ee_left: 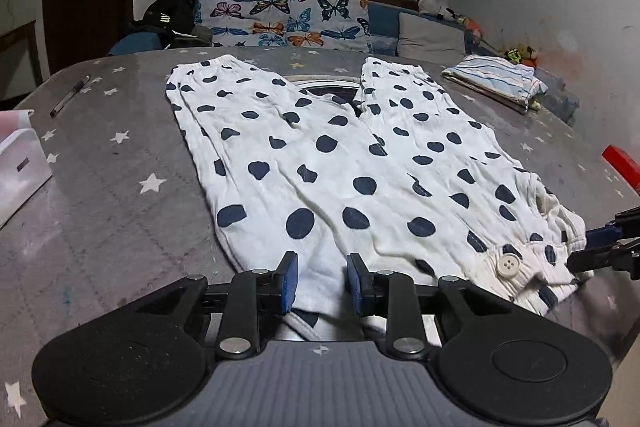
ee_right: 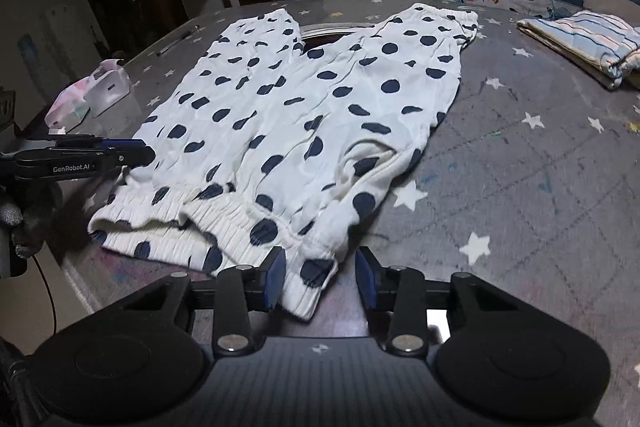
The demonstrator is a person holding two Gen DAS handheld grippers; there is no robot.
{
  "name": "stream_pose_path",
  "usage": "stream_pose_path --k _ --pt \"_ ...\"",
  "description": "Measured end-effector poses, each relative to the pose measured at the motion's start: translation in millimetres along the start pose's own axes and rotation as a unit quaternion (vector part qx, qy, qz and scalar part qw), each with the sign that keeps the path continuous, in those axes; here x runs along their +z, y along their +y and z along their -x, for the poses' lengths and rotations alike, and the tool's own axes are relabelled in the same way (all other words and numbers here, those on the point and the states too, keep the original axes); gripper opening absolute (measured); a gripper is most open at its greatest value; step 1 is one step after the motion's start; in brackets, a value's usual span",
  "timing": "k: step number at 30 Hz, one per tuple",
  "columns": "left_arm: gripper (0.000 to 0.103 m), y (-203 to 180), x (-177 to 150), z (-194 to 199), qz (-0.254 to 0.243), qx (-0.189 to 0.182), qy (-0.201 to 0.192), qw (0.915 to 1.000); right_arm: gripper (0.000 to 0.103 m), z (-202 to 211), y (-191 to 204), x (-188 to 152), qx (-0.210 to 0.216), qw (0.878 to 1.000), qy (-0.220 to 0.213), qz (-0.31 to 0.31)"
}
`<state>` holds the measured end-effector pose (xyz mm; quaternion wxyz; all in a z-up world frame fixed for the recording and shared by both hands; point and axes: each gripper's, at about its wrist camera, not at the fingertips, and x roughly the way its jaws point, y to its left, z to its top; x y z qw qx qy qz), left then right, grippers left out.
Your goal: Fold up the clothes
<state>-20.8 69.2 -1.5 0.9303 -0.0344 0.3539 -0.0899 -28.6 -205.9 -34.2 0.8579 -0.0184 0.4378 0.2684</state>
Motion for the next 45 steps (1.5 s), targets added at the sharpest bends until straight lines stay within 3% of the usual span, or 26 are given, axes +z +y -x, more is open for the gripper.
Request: stream_pose_path --k 2,5,7,11,13,20,26,31,45 --pt "0.035 1 2 3 0.002 0.0 0.003 1.0 0.042 3 -3 -1 0.002 1.0 0.002 -0.007" --pt "0.047 0 9 8 0.0 0.007 -0.001 1.0 0.056 12 -7 5 -0.01 1.0 -0.008 -0.006" --pt "0.059 -4 17 12 -0.003 0.011 -0.013 0.9999 0.058 19 -10 15 -0.024 0.999 -0.03 0.001" --pt "0.071 -11 33 7 0.001 0.012 -0.034 0.9993 0.065 15 -14 41 -0.035 0.997 -0.067 0.008" --pt "0.08 -14 40 -1 0.007 0.02 -0.041 0.9989 0.074 9 -15 51 -0.035 0.996 -0.078 0.01" --pt "0.081 -23 49 -38 0.004 0.021 -0.031 0.9993 0.075 -38 -2 74 0.011 0.996 -0.077 0.038" --pt "0.081 -22 34 -52 -0.023 0.027 -0.009 0.9993 0.075 -69 -7 69 0.0 0.998 -0.049 0.043" --pt "0.086 -28 19 -48 -0.068 0.033 -0.013 0.9971 0.077 -64 2 52 -0.031 0.993 -0.047 0.101" --pt "0.087 -18 5 -26 -0.107 -0.007 -0.017 0.9941 0.083 -40 13 21 -0.041 0.992 -0.058 0.1"
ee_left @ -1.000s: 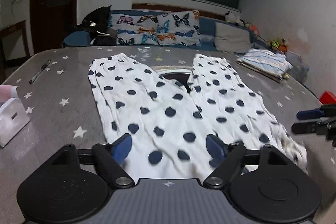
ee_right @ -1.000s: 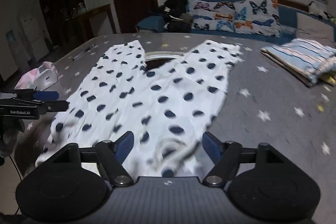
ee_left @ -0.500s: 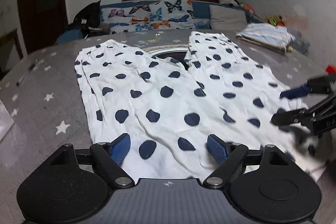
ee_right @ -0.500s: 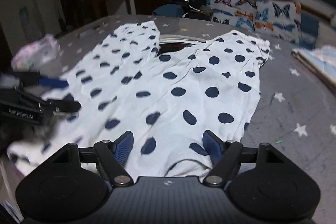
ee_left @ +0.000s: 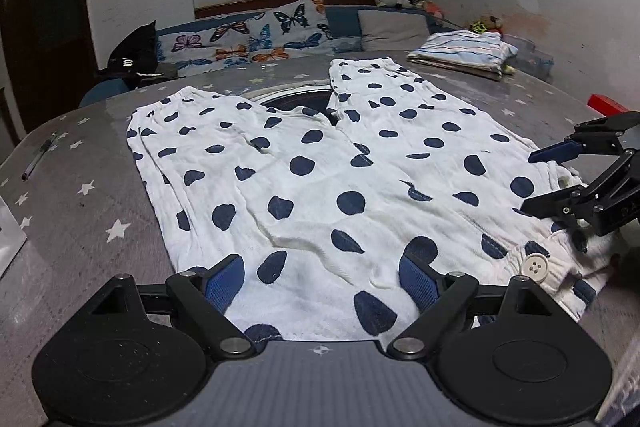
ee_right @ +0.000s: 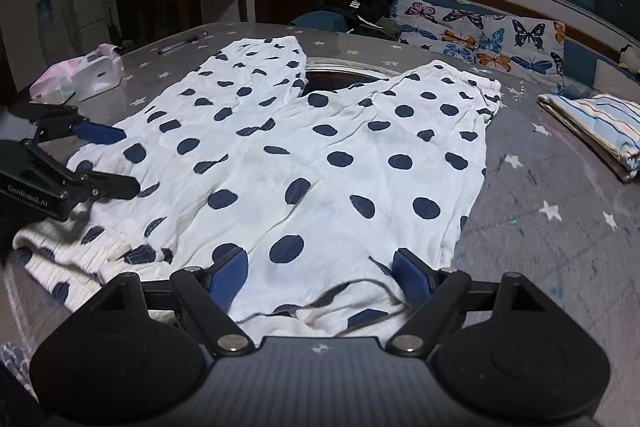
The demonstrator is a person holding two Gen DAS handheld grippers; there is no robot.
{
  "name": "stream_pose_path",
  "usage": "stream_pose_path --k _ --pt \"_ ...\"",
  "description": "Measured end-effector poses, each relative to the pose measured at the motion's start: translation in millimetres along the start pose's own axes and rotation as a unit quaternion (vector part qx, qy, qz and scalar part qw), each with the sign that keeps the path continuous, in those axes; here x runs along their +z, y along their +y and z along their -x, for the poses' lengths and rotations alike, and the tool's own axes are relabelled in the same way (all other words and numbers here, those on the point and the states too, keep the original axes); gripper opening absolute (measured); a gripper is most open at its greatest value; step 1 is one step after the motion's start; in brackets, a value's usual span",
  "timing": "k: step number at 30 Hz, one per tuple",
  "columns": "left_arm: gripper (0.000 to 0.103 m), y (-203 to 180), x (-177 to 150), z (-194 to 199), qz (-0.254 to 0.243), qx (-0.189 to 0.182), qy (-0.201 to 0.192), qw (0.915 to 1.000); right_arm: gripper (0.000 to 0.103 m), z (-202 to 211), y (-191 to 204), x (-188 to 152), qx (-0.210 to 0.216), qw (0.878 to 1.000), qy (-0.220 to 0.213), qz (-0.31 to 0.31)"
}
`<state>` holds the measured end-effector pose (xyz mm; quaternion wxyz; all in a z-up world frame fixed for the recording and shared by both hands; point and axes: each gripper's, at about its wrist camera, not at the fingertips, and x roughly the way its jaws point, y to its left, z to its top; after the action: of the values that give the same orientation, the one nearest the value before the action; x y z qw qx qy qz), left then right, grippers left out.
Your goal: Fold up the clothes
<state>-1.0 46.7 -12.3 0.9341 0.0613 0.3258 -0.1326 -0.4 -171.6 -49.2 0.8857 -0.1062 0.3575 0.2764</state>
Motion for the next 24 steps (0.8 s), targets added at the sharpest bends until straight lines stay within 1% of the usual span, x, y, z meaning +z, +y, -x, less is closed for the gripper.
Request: stream_pose_path --k 2,4,7,10,13,16,18,21,24 --pt "0.087 5 0 2 -0.002 -0.005 0.001 1.0 0.084 5 4 -4 0.002 1.0 0.0 0.003" --pt "0.088 9 -1 5 -0.004 -0.009 0.002 0.9999 0.089 10 9 -8 0.008 1.0 0.002 0.003" --pt "0.089 15 -3 9 -0.007 -0.014 0.005 0.9999 0.091 17 16 -15 0.014 1.0 0.003 0.008" --pt "0.091 19 -3 15 -0.017 -0.022 0.013 0.9995 0.094 23 18 -16 0.028 0.999 0.011 0.01" --pt "0.091 22 4 18 -0.026 -0.018 0.016 0.9994 0.096 25 14 -12 0.043 0.999 0.019 -0.001" --pt "0.091 23 15 24 -0.025 -0.008 -0.003 0.9996 0.097 29 6 -1 0.058 0.998 0.015 -0.013" --pt "0.091 19 26 26 -0.02 -0.008 -0.024 0.9995 0.097 30 0 4 0.054 0.998 0.01 -0.017" --pt "0.091 5 37 20 -0.015 -0.027 -0.043 0.9986 0.097 31 -9 10 0.049 0.998 0.001 -0.027" --pt "0.091 -14 41 5 -0.024 -0.046 -0.037 0.998 0.097 28 -11 9 0.064 0.997 0.0 -0.041"
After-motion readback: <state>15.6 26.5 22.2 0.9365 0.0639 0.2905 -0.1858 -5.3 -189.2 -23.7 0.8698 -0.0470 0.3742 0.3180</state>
